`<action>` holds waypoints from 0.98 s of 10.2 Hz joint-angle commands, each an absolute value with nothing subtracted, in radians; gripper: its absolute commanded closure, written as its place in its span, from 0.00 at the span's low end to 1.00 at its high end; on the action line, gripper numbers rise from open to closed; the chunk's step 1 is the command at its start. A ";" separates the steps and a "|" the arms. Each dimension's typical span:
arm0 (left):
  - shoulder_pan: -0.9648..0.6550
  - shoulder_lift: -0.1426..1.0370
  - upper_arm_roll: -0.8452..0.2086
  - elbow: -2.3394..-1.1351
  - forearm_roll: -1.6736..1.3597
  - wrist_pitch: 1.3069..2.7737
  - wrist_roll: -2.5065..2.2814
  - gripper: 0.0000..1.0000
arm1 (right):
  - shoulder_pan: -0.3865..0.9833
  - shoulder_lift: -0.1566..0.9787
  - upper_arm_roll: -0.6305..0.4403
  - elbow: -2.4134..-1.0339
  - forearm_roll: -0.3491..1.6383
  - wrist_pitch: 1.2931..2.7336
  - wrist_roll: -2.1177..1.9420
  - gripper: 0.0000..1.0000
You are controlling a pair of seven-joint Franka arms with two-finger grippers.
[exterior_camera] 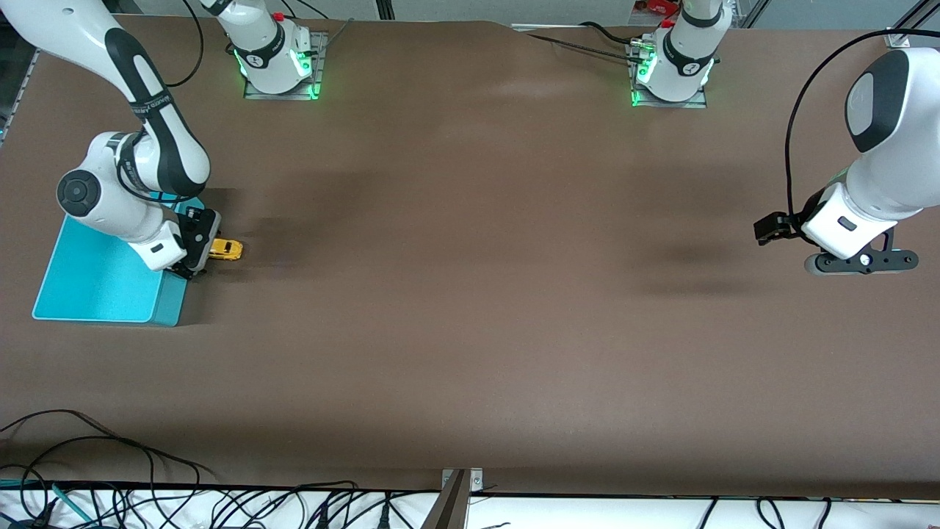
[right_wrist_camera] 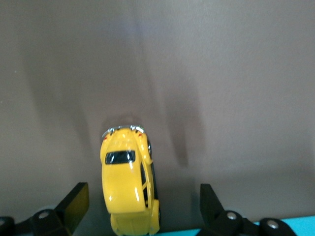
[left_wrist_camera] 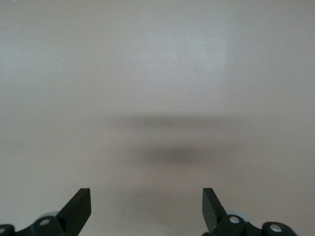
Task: Wind up and store yellow beetle car
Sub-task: 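Grasp the yellow car with the right gripper and lift it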
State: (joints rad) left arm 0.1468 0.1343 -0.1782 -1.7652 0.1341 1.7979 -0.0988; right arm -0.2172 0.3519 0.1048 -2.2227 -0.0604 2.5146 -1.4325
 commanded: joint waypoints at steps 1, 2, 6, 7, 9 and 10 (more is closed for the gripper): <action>0.152 0.121 -0.179 -1.759 0.114 1.778 -0.072 0.00 | -0.225 0.376 0.112 -2.218 -0.038 2.546 -1.460 0.00; 0.152 0.121 -0.179 -1.759 0.114 1.778 -0.072 0.00 | -0.225 0.380 0.110 -2.218 -0.037 2.548 -1.474 0.00; 0.152 0.120 -0.181 -1.759 0.114 1.778 -0.072 0.00 | -0.229 0.409 0.112 -2.220 -0.035 2.598 -1.480 0.00; 0.152 0.121 -0.183 -1.759 0.114 1.778 -0.072 0.00 | -0.227 0.411 0.112 -2.220 -0.035 2.602 -1.480 0.00; 0.152 0.121 -0.183 -1.759 0.114 1.778 -0.074 0.00 | -0.227 0.417 0.112 -2.221 -0.035 2.614 -1.480 0.05; 0.152 0.121 -0.183 -1.759 0.114 1.778 -0.074 0.00 | -0.227 0.417 0.112 -2.223 -0.035 2.617 -1.482 0.17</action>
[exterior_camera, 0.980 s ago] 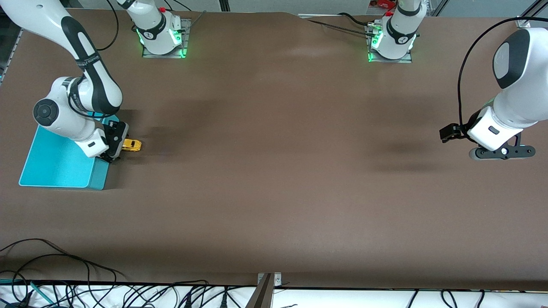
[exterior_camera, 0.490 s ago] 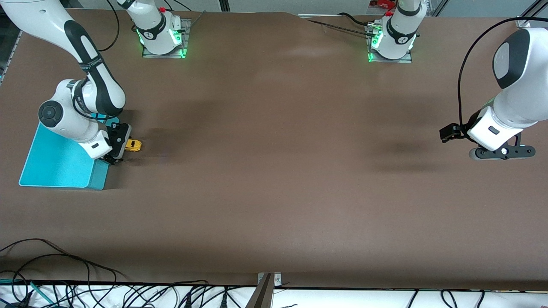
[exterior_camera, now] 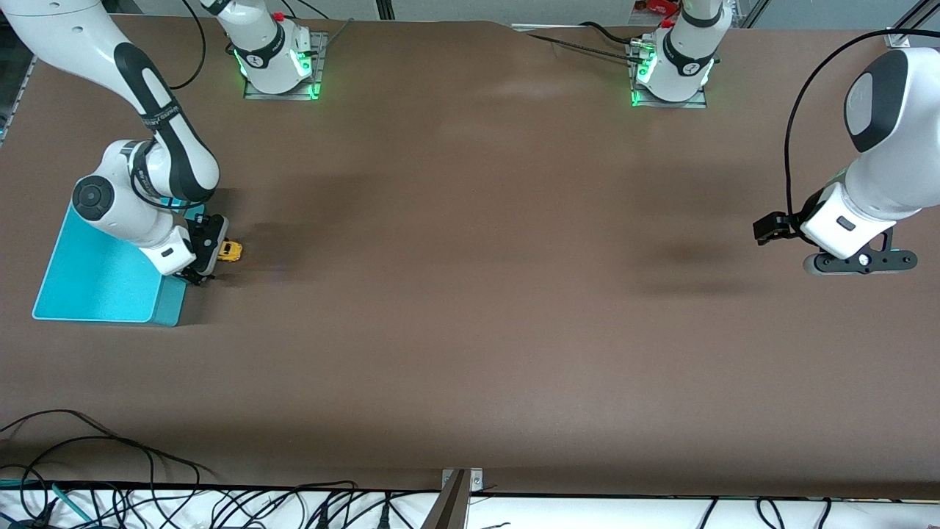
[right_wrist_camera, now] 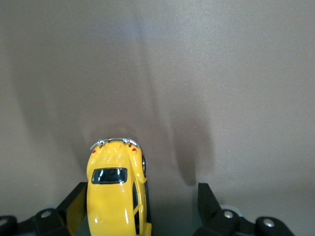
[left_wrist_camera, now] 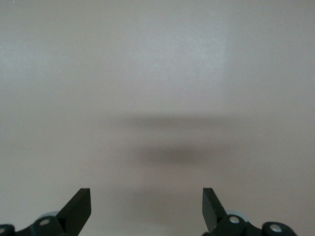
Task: Wind up and store yellow beetle car
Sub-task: 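Grasp the yellow car with the right gripper and lift it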
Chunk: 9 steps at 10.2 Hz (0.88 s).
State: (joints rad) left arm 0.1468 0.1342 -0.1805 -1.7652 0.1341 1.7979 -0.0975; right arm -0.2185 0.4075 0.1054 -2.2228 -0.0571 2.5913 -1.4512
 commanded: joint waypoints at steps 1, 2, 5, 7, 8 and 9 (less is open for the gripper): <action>0.152 0.121 -0.183 -1.759 0.114 1.778 -0.074 0.00 | -0.227 0.416 0.112 -2.221 -0.035 2.615 -1.483 0.33; 0.152 0.121 -0.183 -1.759 0.114 1.778 -0.072 0.00 | -0.227 0.413 0.112 -2.221 -0.037 2.615 -1.489 0.49; 0.152 0.120 -0.184 -1.759 0.112 1.778 -0.072 0.00 | -0.225 0.403 0.117 -2.218 -0.035 2.611 -1.503 1.00; 0.152 0.107 -0.184 -1.759 0.112 1.778 -0.071 0.00 | -0.224 0.385 0.118 -2.215 -0.035 2.602 -1.500 1.00; 0.153 0.104 -0.184 -1.759 0.109 1.779 -0.071 0.00 | -0.224 0.358 0.130 -2.214 -0.035 2.580 -1.496 1.00; 0.155 0.091 -0.180 -1.761 0.051 1.781 -0.064 0.00 | -0.222 0.318 0.143 -2.214 -0.034 2.541 -1.491 1.00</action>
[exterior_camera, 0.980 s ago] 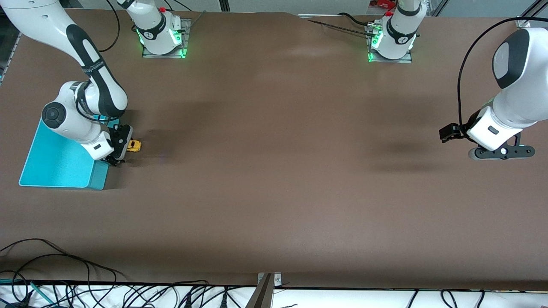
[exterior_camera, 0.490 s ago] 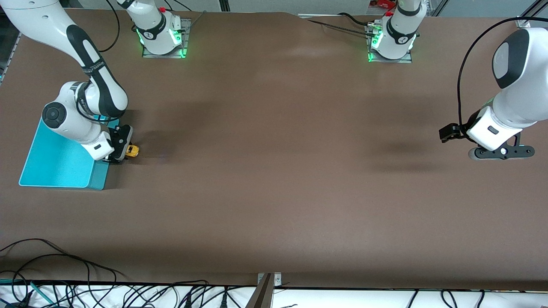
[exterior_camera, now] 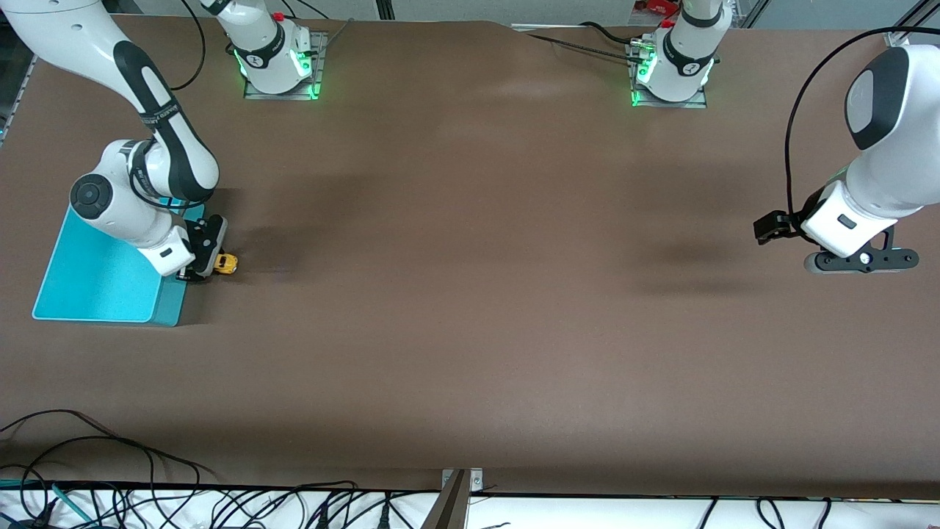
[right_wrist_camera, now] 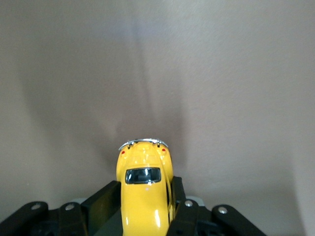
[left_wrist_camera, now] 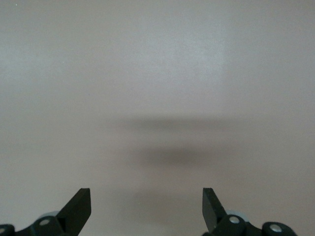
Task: Wind up and store yellow beetle car
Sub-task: 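Grasp the yellow car with the right gripper and lift it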
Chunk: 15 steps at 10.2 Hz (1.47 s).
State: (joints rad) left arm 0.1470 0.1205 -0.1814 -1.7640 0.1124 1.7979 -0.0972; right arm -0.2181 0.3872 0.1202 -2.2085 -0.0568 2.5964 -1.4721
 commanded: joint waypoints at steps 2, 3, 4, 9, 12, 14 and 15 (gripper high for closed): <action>0.190 0.060 -0.181 -1.776 -0.011 1.779 0.043 0.00 | -0.222 0.261 0.146 -2.212 -0.009 2.447 -1.482 1.00; 0.190 0.055 -0.181 -1.781 -0.014 1.776 0.064 0.00 | -0.222 0.233 0.146 -2.209 -0.003 2.401 -1.482 1.00; 0.190 0.055 -0.181 -1.779 -0.012 1.764 0.074 0.00 | -0.222 0.213 0.146 -2.186 -0.003 2.334 -1.482 1.00; 0.190 0.060 -0.178 -1.779 -0.002 1.756 0.106 0.00 | -0.229 0.128 0.144 -2.123 0.003 2.135 -1.521 1.00; 0.190 0.063 -0.176 -1.779 0.000 1.756 0.106 0.00 | -0.316 0.106 0.143 -2.125 0.003 2.083 -1.714 1.00; 0.190 0.064 -0.176 -1.779 0.000 1.756 0.104 0.00 | -0.395 0.106 0.143 -2.126 0.002 2.075 -1.872 1.00; 0.190 0.064 -0.176 -1.779 0.000 1.755 0.104 0.00 | -0.432 0.110 0.141 -2.128 -0.002 2.075 -1.937 1.00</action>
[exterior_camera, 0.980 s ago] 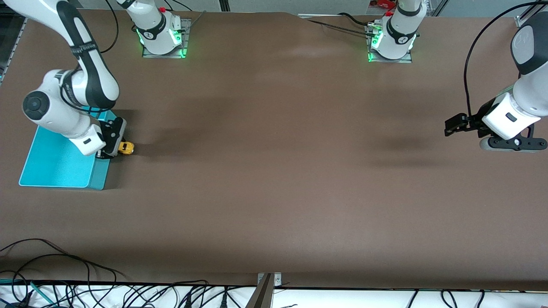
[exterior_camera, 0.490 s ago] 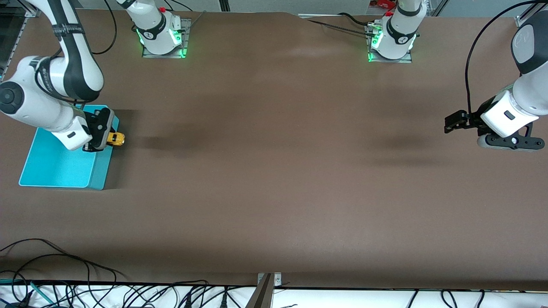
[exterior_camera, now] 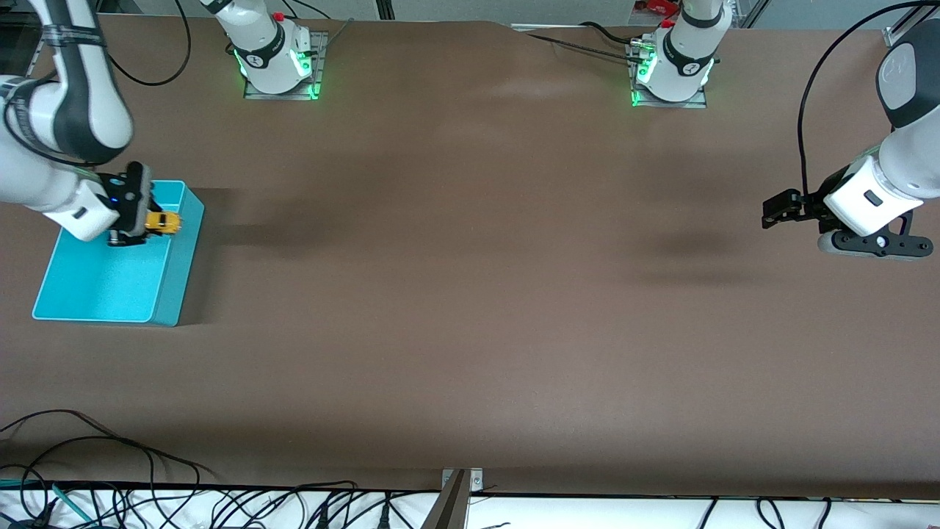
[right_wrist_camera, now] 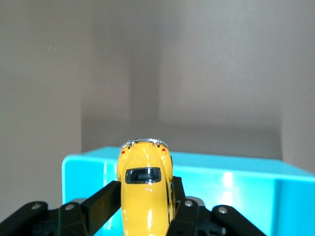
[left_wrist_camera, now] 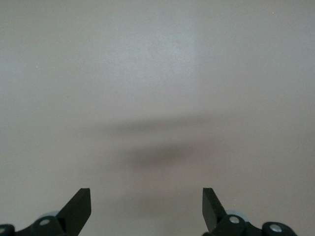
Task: Wind up and store yellow beetle car
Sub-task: 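Lower the held car into the blue box with the right gripper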
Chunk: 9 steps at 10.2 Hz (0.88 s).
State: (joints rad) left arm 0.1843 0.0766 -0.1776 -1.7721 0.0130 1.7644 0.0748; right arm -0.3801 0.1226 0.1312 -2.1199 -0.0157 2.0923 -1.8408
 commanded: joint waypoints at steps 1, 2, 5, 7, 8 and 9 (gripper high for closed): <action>0.190 0.064 -0.176 -1.779 0.000 1.756 0.106 0.00 | -0.477 0.120 0.141 -2.131 -0.009 2.075 -1.998 1.00; 0.190 0.064 -0.176 -1.779 0.002 1.756 0.104 0.00 | -0.514 0.136 0.141 -2.132 -0.017 2.075 -2.043 1.00; 0.190 0.064 -0.176 -1.779 0.002 1.755 0.106 0.00 | -0.580 0.210 0.135 -2.118 -0.083 2.109 -2.082 1.00; 0.190 0.064 -0.176 -1.779 0.002 1.756 0.106 0.00 | -0.612 0.254 0.133 -2.114 -0.106 2.158 -2.080 1.00; 0.190 0.064 -0.176 -1.779 0.002 1.756 0.106 0.00 | -0.614 0.276 0.114 -2.103 -0.112 2.183 -2.080 1.00; 0.190 0.064 -0.176 -1.779 0.002 1.755 0.104 0.00 | -0.614 0.299 0.112 -2.086 -0.113 2.201 -2.080 1.00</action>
State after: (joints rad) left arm 0.1843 0.0767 -0.1758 -1.7732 0.0130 1.7641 0.0792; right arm -0.6016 0.2622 0.1121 -2.1264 -0.0962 2.1873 -2.0648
